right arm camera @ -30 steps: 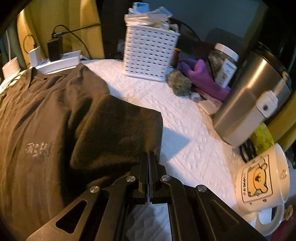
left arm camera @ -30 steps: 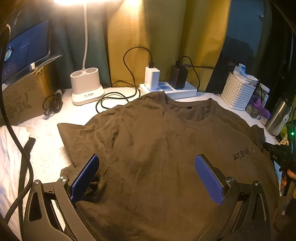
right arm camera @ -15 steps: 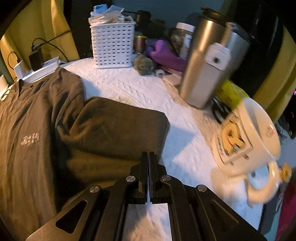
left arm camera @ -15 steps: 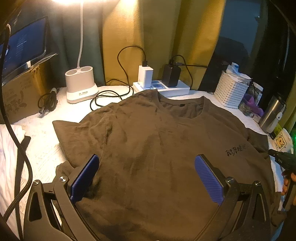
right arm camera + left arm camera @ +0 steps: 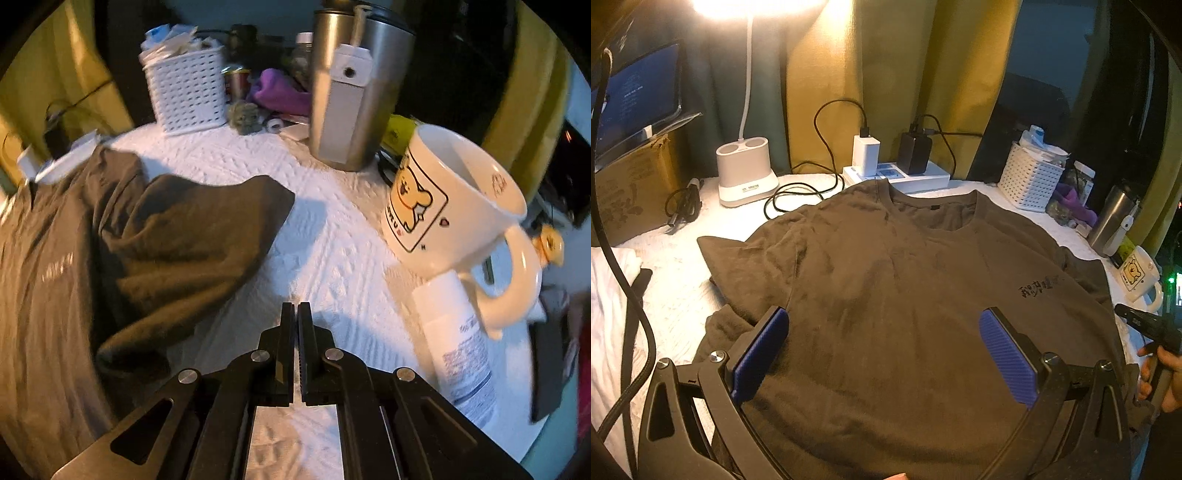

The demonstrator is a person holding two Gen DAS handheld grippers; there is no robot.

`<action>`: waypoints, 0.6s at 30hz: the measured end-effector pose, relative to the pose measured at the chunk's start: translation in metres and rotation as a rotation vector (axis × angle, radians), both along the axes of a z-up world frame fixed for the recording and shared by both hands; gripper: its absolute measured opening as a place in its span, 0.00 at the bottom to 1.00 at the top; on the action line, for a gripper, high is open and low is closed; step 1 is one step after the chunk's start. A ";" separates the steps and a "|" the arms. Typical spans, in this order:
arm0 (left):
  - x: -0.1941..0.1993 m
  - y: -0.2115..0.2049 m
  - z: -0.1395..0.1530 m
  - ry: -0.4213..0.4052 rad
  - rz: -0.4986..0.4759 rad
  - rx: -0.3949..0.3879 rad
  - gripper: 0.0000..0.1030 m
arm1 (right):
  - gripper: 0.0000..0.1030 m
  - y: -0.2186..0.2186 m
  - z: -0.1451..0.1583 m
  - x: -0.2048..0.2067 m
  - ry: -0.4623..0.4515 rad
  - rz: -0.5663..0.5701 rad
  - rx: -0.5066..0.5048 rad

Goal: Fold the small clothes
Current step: 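Grasp the shirt's side edge with the right gripper and fold it inward, then grasp the sleeve with the right gripper and fold it back over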

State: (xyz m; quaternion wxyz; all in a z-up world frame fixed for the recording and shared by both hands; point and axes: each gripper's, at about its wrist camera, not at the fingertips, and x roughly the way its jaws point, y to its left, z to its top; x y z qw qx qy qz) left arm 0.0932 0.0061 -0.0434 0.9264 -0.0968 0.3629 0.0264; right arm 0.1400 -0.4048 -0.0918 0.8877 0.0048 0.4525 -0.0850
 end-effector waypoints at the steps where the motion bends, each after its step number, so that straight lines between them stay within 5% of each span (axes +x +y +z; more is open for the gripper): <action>1: -0.002 0.002 0.001 -0.006 0.002 -0.004 0.99 | 0.04 -0.002 0.000 -0.002 -0.003 -0.008 0.020; 7: -0.013 0.011 0.003 -0.022 0.014 -0.026 0.99 | 0.11 -0.007 -0.002 0.003 0.022 0.060 0.293; 9: -0.016 0.014 0.005 -0.032 0.013 -0.028 0.99 | 0.43 0.004 0.003 0.009 0.041 0.120 0.280; 10: -0.018 0.015 0.007 -0.037 0.014 -0.025 0.99 | 0.86 0.005 0.009 0.011 0.024 0.105 0.265; 11: -0.020 0.016 0.008 -0.041 0.016 -0.023 0.99 | 1.00 0.005 0.015 0.011 -0.015 0.087 0.251; 18: -0.021 0.029 0.008 -0.042 0.045 -0.023 0.99 | 1.00 0.003 0.039 0.035 -0.068 0.055 0.209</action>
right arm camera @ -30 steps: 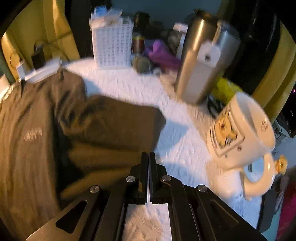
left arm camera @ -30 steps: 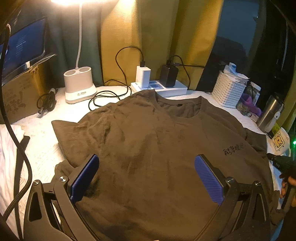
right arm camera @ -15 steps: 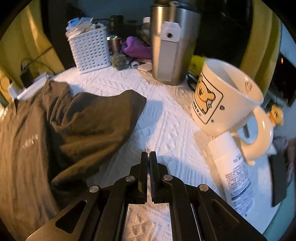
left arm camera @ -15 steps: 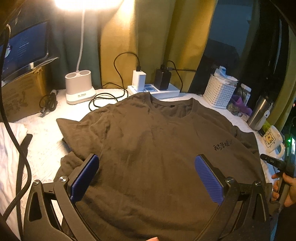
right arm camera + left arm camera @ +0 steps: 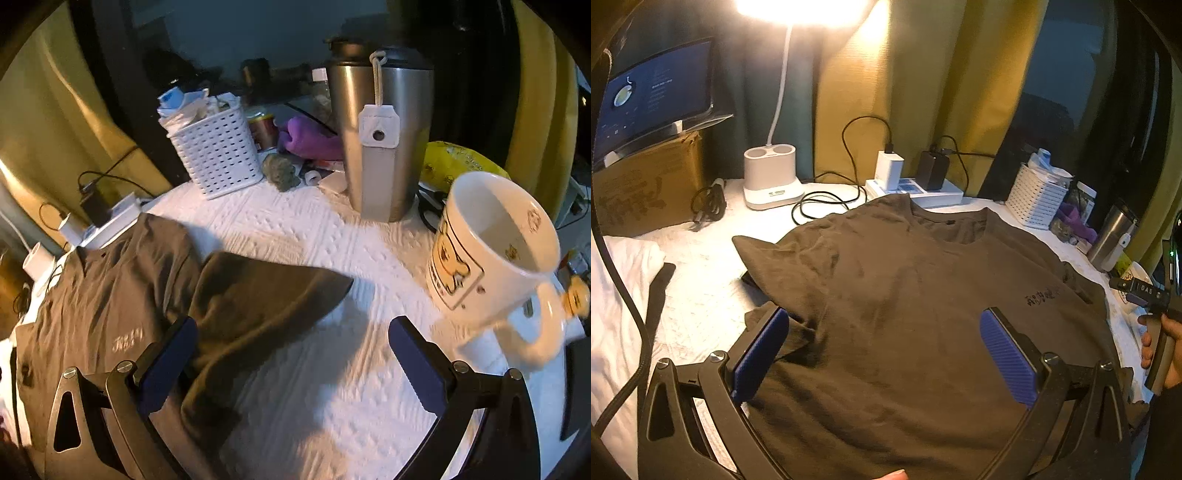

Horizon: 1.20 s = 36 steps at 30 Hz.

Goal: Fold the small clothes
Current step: 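Grasp the sleeve with the right gripper and fold it back over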

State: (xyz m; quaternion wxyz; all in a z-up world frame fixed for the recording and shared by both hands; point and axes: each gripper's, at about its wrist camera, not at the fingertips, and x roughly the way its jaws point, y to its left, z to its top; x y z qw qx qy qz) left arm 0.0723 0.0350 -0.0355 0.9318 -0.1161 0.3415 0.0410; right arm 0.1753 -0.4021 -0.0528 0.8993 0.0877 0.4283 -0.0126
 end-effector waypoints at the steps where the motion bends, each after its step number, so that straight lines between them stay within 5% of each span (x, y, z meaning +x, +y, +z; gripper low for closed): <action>1: 0.000 0.002 0.000 0.000 0.006 0.002 0.99 | 1.00 -0.001 -0.001 0.004 -0.002 -0.010 -0.006; 6: 0.006 0.014 -0.004 0.017 0.049 0.013 0.99 | 1.00 -0.015 -0.028 0.025 0.037 0.006 0.133; 9: 0.008 0.018 -0.006 0.028 0.062 0.025 0.99 | 0.78 -0.015 -0.035 0.028 0.028 0.022 0.177; 10: 0.009 0.018 -0.006 0.030 0.065 0.029 0.99 | 0.54 -0.010 -0.039 0.031 0.051 0.052 0.198; 11: 0.010 0.018 -0.006 0.034 0.069 0.032 0.99 | 0.40 -0.005 -0.039 0.033 0.049 0.062 0.187; 14: 0.015 0.017 -0.007 0.043 0.070 0.031 0.99 | 0.14 0.006 -0.042 0.037 0.052 0.103 0.143; 27: 0.018 0.008 0.002 0.027 0.055 0.037 0.99 | 0.09 -0.045 0.016 0.004 -0.102 -0.035 -0.019; 36: 0.008 0.013 0.005 0.009 0.036 0.030 0.99 | 0.09 -0.001 0.031 0.001 -0.138 0.043 -0.052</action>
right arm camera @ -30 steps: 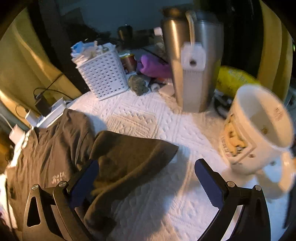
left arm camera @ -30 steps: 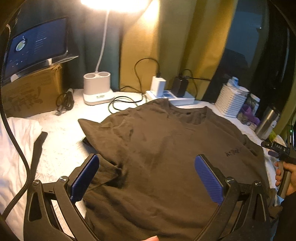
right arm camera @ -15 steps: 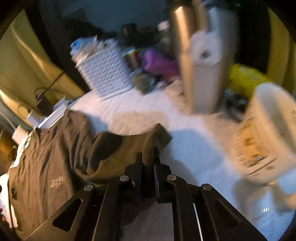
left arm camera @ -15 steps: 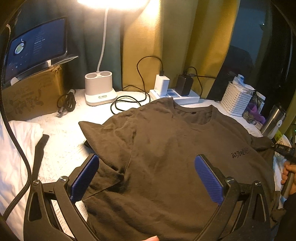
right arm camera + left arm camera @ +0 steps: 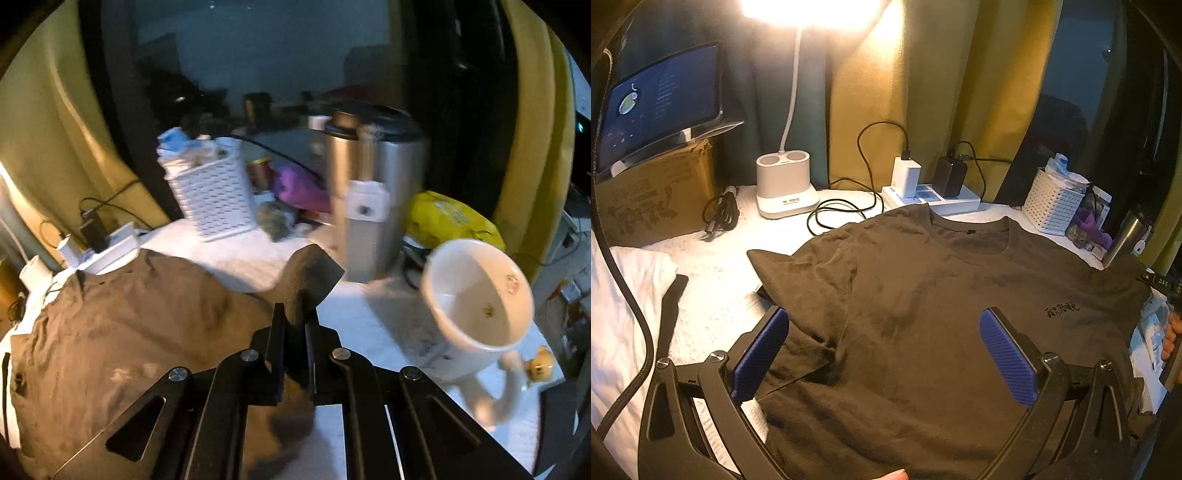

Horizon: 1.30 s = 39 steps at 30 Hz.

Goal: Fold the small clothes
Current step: 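Grasp the sleeve with the right gripper and fold it back over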

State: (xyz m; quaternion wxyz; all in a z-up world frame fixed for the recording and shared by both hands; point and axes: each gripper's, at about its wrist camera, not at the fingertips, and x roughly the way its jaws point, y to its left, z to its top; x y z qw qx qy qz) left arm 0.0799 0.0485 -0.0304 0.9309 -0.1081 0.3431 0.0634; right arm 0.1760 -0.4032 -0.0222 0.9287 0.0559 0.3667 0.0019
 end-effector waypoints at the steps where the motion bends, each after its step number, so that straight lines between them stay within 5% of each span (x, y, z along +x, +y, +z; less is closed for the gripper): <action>1: -0.001 0.002 0.000 0.001 0.001 -0.001 0.99 | 0.09 0.010 0.002 0.000 -0.001 0.020 -0.004; 12: -0.020 0.039 -0.005 -0.022 0.019 -0.035 0.99 | 0.09 0.118 -0.014 0.003 0.054 0.193 -0.040; 24: -0.033 0.056 -0.012 -0.029 0.022 -0.064 0.99 | 0.10 0.171 -0.079 0.018 0.237 0.223 -0.121; 25: -0.034 0.057 -0.013 -0.027 0.023 -0.066 0.99 | 0.17 0.174 -0.080 0.017 0.240 0.230 -0.129; 27: -0.034 0.056 -0.014 -0.025 0.023 -0.071 0.99 | 0.54 0.178 -0.081 0.013 0.247 0.268 -0.103; 28: -0.035 0.055 -0.014 -0.024 0.020 -0.071 0.99 | 0.95 0.183 -0.082 0.010 0.258 0.295 -0.094; 39: -0.045 0.042 -0.003 -0.039 0.011 -0.041 0.99 | 1.00 0.170 -0.049 -0.023 0.179 0.341 -0.071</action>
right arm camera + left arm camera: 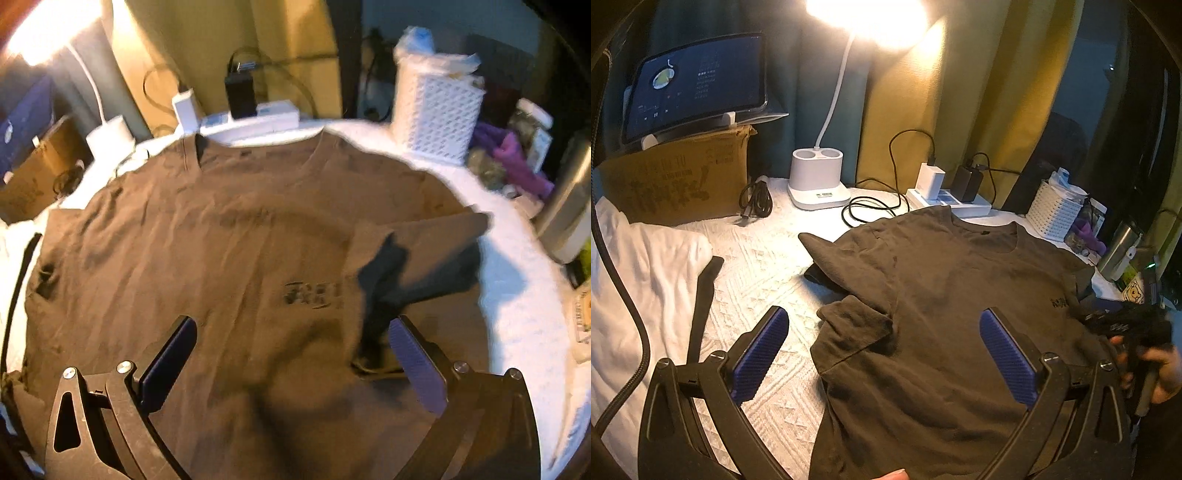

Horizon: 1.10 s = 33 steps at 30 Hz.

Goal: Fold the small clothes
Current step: 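Grasp the sleeve with the right gripper and fold it back over, then grasp the opposite side edge with the left gripper and fold it inward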

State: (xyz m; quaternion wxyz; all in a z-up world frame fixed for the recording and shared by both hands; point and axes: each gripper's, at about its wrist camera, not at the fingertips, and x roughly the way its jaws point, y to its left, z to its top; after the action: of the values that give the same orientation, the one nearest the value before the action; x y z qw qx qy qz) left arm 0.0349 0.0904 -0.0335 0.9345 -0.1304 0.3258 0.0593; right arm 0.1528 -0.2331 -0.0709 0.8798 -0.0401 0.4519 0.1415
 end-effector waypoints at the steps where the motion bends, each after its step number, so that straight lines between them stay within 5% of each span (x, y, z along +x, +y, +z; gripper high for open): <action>1: -0.001 -0.001 0.000 0.001 0.002 0.001 0.99 | 1.00 -0.008 0.005 -0.001 -0.012 -0.015 0.010; 11: -0.001 -0.017 -0.001 0.030 -0.004 0.012 0.99 | 1.00 -0.087 -0.003 -0.016 0.006 -0.124 0.110; 26: -0.010 -0.019 -0.002 0.054 0.019 0.017 0.99 | 1.00 -0.031 -0.020 -0.047 0.122 0.087 0.111; 33: -0.008 -0.008 -0.004 0.053 0.036 0.011 0.99 | 1.00 -0.038 0.003 -0.028 0.036 0.036 0.086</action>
State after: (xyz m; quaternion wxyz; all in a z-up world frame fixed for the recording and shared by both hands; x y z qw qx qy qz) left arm 0.0270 0.0819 -0.0376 0.9251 -0.1296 0.3476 0.0812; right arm 0.1252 -0.2715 -0.0682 0.8699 -0.0075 0.4603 0.1772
